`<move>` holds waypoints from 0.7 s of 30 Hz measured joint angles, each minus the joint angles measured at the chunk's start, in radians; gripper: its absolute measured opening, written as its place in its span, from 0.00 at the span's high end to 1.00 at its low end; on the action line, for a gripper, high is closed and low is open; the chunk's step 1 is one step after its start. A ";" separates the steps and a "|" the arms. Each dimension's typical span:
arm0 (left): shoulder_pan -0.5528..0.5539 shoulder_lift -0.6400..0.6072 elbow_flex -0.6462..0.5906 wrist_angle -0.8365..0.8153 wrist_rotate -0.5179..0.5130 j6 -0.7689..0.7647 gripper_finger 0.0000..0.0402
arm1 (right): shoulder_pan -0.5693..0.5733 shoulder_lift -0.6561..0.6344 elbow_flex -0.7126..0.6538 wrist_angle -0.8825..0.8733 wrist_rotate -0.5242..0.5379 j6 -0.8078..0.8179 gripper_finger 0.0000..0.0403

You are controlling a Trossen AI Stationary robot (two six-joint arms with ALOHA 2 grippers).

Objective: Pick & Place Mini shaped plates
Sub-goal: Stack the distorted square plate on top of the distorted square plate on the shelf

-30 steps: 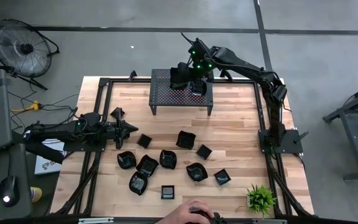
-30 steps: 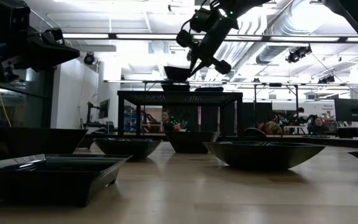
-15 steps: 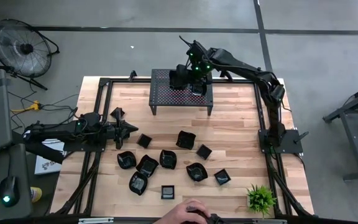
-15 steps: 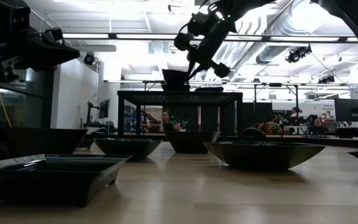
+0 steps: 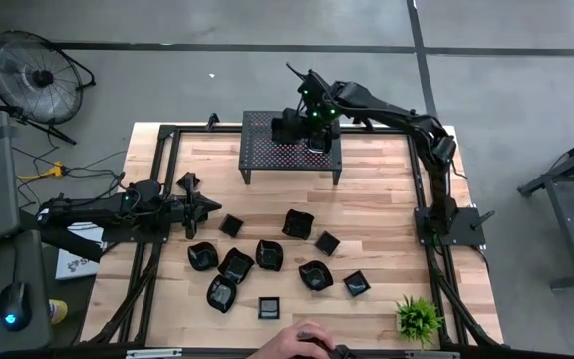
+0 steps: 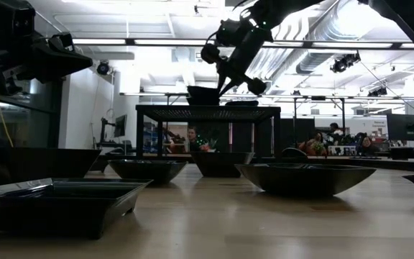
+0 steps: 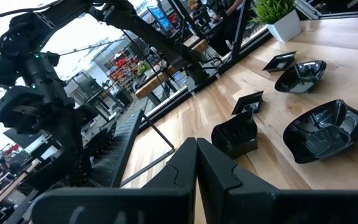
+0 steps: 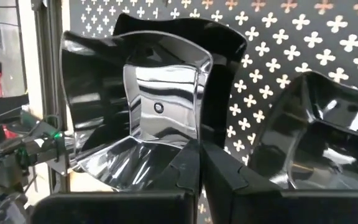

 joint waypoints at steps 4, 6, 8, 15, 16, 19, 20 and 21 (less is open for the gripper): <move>0.000 0.000 0.000 0.000 0.000 0.000 0.99 | 0.000 0.000 -0.005 0.010 0.000 0.002 0.97; 0.000 0.000 0.000 0.000 0.000 0.000 0.99 | 0.000 0.000 -0.005 0.010 0.000 0.002 0.97; 0.000 0.000 0.000 0.000 0.000 0.000 0.99 | 0.000 0.000 -0.005 0.009 0.004 0.002 0.97; 0.000 0.000 0.000 0.000 0.000 0.000 0.99 | 0.000 0.000 -0.005 0.009 0.004 -0.002 0.96; 0.000 0.000 0.000 0.000 -0.001 0.000 0.99 | 0.000 0.000 -0.005 0.009 0.004 -0.003 0.95; 0.000 0.000 0.000 0.000 -0.001 0.000 0.99 | 0.000 0.000 -0.005 0.009 0.004 -0.009 0.91; 0.000 0.000 0.000 0.000 -0.001 0.000 0.99 | 0.000 0.000 -0.005 0.009 0.004 -0.014 0.90; 0.000 0.000 0.000 0.000 0.000 0.000 0.99 | 0.000 0.000 -0.005 0.009 0.004 -0.020 0.88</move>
